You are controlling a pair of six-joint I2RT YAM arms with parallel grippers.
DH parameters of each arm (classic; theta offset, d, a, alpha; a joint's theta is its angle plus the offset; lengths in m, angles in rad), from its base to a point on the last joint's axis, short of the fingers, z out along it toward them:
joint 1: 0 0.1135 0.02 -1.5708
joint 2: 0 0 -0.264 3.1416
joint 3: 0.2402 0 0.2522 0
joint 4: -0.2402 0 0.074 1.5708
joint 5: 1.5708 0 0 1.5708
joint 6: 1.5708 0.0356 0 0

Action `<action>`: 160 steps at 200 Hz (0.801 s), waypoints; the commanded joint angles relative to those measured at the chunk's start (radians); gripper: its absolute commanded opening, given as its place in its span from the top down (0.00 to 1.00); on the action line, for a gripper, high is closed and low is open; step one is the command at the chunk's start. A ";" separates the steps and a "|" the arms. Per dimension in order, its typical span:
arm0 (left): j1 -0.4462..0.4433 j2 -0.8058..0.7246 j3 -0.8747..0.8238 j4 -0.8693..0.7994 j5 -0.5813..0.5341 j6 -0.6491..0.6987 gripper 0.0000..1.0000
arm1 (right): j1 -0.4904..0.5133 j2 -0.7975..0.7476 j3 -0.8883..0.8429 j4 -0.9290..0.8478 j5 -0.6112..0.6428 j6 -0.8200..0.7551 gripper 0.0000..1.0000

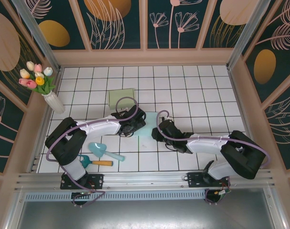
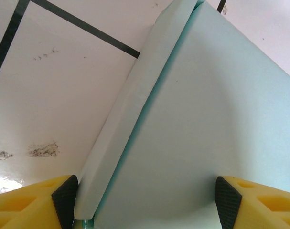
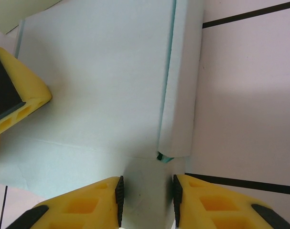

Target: Fold the paper box

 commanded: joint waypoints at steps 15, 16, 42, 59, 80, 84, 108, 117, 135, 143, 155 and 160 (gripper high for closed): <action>0.003 0.071 -0.031 -0.091 -0.031 0.020 0.24 | 0.010 0.039 -0.051 0.034 0.045 -0.038 0.65; 0.002 0.072 -0.032 -0.091 -0.030 0.020 0.24 | 0.010 0.039 -0.052 0.037 0.047 -0.039 0.65; 0.003 0.077 -0.030 -0.096 -0.037 0.022 0.24 | 0.010 0.050 -0.078 0.081 0.063 -0.058 0.65; 0.004 0.079 -0.030 -0.099 -0.041 0.022 0.24 | 0.010 0.045 -0.095 0.105 0.070 -0.067 0.66; 0.002 0.082 -0.032 -0.105 -0.046 0.026 0.24 | 0.011 0.033 -0.116 0.137 0.079 -0.087 0.66; 0.003 0.082 -0.034 -0.105 -0.047 0.027 0.24 | 0.012 0.031 -0.121 0.143 0.082 -0.090 0.66; 0.003 0.088 -0.035 -0.112 -0.059 0.032 0.24 | 0.010 0.023 -0.143 0.172 0.103 -0.101 0.67; 0.002 0.091 -0.035 -0.114 -0.062 0.034 0.24 | 0.010 0.022 -0.148 0.176 0.109 -0.103 0.70; 0.002 0.102 -0.034 -0.117 -0.068 0.041 0.24 | 0.011 0.028 -0.148 0.177 0.119 -0.109 0.70; 0.003 0.106 -0.032 -0.119 -0.071 0.045 0.24 | 0.011 0.033 -0.148 0.183 0.119 -0.113 0.70; 0.003 0.112 -0.030 -0.123 -0.080 0.046 0.24 | 0.012 0.036 -0.150 0.192 0.122 -0.118 0.70; 0.003 0.114 -0.030 -0.123 -0.084 0.048 0.24 | 0.010 0.039 -0.150 0.197 0.123 -0.120 0.70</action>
